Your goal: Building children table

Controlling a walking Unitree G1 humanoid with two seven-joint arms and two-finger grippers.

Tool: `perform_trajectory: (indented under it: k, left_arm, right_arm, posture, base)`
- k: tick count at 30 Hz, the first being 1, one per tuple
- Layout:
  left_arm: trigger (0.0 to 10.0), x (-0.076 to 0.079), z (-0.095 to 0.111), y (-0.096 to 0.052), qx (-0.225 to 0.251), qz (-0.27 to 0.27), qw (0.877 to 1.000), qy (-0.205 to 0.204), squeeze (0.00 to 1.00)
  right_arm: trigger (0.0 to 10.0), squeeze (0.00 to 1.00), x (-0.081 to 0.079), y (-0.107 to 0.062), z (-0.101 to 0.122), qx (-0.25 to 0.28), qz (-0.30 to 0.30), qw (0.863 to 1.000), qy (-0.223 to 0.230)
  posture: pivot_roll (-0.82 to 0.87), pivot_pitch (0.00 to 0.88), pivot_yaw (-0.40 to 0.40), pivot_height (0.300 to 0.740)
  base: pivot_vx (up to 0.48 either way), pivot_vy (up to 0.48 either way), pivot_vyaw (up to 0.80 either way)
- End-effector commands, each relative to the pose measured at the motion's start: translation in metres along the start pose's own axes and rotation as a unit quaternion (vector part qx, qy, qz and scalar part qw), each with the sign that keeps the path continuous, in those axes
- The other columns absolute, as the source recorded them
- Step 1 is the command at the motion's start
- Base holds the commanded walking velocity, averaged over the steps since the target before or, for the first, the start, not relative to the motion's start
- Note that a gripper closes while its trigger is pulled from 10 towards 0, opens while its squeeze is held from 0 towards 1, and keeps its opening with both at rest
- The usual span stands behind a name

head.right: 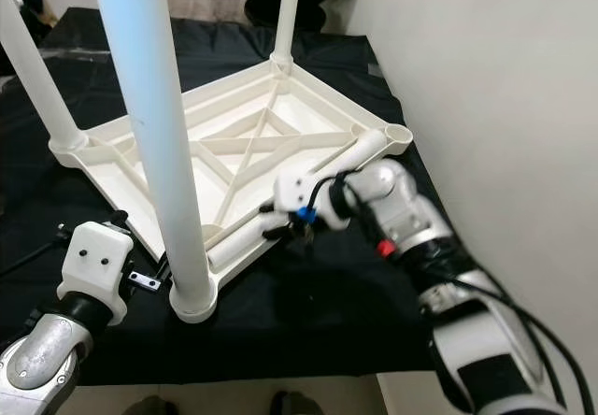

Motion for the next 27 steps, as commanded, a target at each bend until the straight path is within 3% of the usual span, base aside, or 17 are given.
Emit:
perform_trajectory:
  k: [1,6,7,11,12,13,14,16,18,23,24,27]
  left_arm:
    - [10.0,0.003,0.001,-0.001,0.003,-0.004,1.000,-0.001,0.00]
    - [10.0,-0.006,0.006,-0.001,0.012,0.013,1.000,0.002,0.00]
    - [10.0,-0.014,0.014,-0.002,0.024,0.023,0.999,-0.011,0.00]
    - [10.0,-0.017,0.021,-0.006,0.035,0.020,0.999,-0.028,0.00]
    - [10.0,-0.012,0.022,-0.012,0.034,-0.002,0.998,-0.048,0.00]
    - [10.0,0.004,0.012,-0.027,0.008,-0.059,0.997,-0.051,0.00]
    - [10.0,0.022,-0.002,-0.047,-0.030,-0.122,0.990,-0.059,0.00]
    - [10.0,0.022,-0.002,-0.047,-0.030,-0.122,0.990,-0.059,0.00]
    - [10.0,0.045,-0.015,-0.076,-0.081,-0.196,0.974,-0.084,0.00]
    - [10.0,0.052,-0.015,-0.097,-0.107,-0.239,0.959,-0.109,0.00]
    - [10.0,0.054,-0.012,-0.107,-0.115,-0.264,0.951,-0.117,0.00]
    - [10.0,0.052,-0.009,-0.107,-0.112,-0.270,0.950,-0.112,0.00]
  right_arm:
    - [10.0,1.00,0.001,-0.009,-0.002,0.006,0.005,1.000,0.008]
    - [10.0,1.00,0.006,-0.021,0.002,0.030,-0.012,0.999,0.040]
    - [10.0,0.99,0.008,-0.028,0.001,0.036,-0.030,0.997,0.059]
    - [10.0,0.95,0.010,-0.033,-0.001,0.037,-0.050,0.995,0.076]
    - [10.0,0.81,0.010,-0.037,-0.003,0.042,-0.065,0.993,0.089]
    - [10.0,0.15,0.011,-0.040,-0.005,0.046,-0.083,0.990,0.106]
    - [10.0,0.00,0.010,-0.042,-0.010,0.046,-0.091,0.988,0.116]
    - [10.0,0.00,0.010,-0.042,-0.010,0.046,-0.091,0.988,0.116]
    - [10.0,0.00,0.006,-0.043,-0.018,0.041,-0.093,0.987,0.128]
    - [10.0,0.00,-0.005,-0.044,-0.025,0.037,-0.072,0.986,0.144]
    - [10.0,0.00,-0.012,-0.045,-0.028,0.035,-0.056,0.986,0.155]
    - [10.0,0.00,-0.014,-0.045,-0.028,0.033,-0.057,0.985,0.162]
  posture:
    - [0.02,0.131,-0.122,0.740]
    - [0.02,0.129,-0.125,0.740]
    - [0.02,0.130,-0.123,0.740]
    - [0.02,0.127,-0.119,0.740]
    - [0.02,0.126,-0.116,0.740]
    - [0.02,0.123,-0.111,0.740]
    - [0.03,0.122,-0.106,0.740]
    - [0.03,0.122,-0.106,0.740]
    - [0.04,0.120,-0.104,0.740]
    - [0.06,0.119,-0.105,0.740]
    - [0.06,0.117,-0.102,0.740]
    - [0.06,0.115,-0.101,0.740]
  base:
    - [0.000,0.000,0.00]
    - [0.000,0.000,0.00]
    - [0.000,0.000,0.00]
    - [0.000,0.000,0.00]
    - [0.000,0.000,0.00]
    - [0.000,0.000,0.00]
    - [0.000,0.000,0.00]
    - [0.000,0.000,0.00]
    - [0.000,0.000,0.00]
    - [0.000,0.000,0.00]
    - [0.000,0.000,0.00]
    - [0.000,0.000,0.00]
Point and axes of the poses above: a point about 5 cm out from each wrist's last joint towards the gripper, its own y axis pointing out of the wrist towards the gripper, its own z axis along the axis of the wrist's last joint, x = y × z, the point moved 6 cm from there along y, pointing out of the wrist towards the gripper, and after that the axes turned 6 degrees about -y, right-handed, at the moved point
